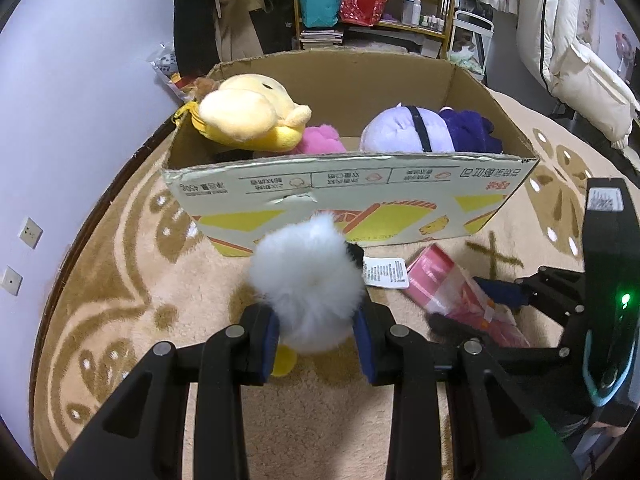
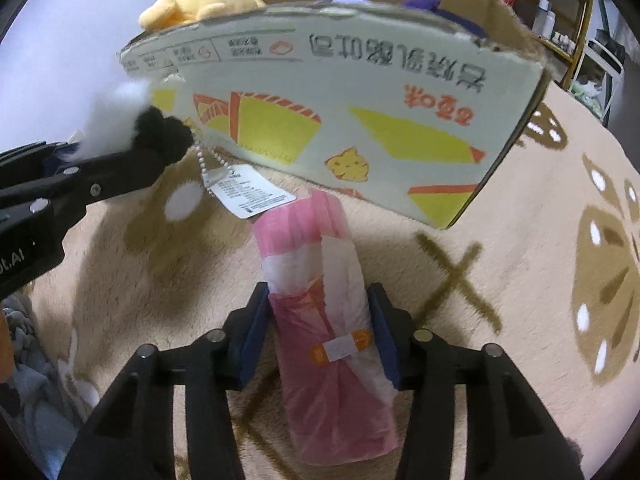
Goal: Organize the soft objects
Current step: 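Lift the white plush and pink package up toward the box, then lower both items into the box and open both tools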
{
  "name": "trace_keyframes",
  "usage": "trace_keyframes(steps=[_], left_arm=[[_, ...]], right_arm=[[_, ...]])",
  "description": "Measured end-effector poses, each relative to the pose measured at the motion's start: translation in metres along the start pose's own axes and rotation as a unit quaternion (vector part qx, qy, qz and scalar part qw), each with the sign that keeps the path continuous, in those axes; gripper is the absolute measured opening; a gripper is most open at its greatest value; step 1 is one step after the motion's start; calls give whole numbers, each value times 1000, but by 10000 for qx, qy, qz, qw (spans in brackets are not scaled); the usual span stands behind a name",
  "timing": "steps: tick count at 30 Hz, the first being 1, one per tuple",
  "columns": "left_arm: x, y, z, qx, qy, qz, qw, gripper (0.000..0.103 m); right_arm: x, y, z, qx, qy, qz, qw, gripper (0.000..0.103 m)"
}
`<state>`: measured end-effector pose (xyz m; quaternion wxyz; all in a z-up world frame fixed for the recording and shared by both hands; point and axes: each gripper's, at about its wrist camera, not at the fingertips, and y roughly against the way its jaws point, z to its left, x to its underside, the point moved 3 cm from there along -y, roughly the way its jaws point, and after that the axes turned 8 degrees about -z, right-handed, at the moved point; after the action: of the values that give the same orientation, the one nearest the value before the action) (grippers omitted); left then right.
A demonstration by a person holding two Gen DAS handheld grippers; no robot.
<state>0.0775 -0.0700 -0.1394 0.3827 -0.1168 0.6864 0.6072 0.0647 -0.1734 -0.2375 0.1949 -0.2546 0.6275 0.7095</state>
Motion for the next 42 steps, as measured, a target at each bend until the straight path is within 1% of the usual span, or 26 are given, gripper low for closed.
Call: trace_keyframes(steps=[2,5,10,15,17,21,25,27,33,42], left_arm=[[-1,4,0,-2,-16,-44,10000,31],[-3,11,-1,-49,-57,-137,9999,31],[-8,30,0,-119,-29,-369,9992,31],[-21,56,3,-214,8,-801,9966,31],[-27,67,5,-290,16,-1012,9944,31],[-42,85,9,-361,65,-1390,9896,31],[-55,95,7,-403,20,-1659,9853,31],[-62,97,6,-422,-1,-1762,9835,31],[-80,92,0,-309,-35,-1992,9795,31],[-104,66,0,-359,-147,-2010,9788,31]], right_arm=[[0,5,0,22,-58,-90,9999,49],[-1,21,-6,-32,-159,-340,9993,49],[-3,46,-6,-82,-249,-671,9974,49],[-5,78,-3,-130,-249,-1080,9938,49],[-12,89,9,-152,-228,-1238,9919,49],[-30,106,5,-141,-185,-1540,9878,49],[-43,115,1,-133,-161,-1815,9832,49],[-50,117,1,-118,-176,-1932,9809,49],[-71,125,-7,-76,-256,-2248,9740,49],[-98,111,-16,1,-174,-2411,9703,49]])
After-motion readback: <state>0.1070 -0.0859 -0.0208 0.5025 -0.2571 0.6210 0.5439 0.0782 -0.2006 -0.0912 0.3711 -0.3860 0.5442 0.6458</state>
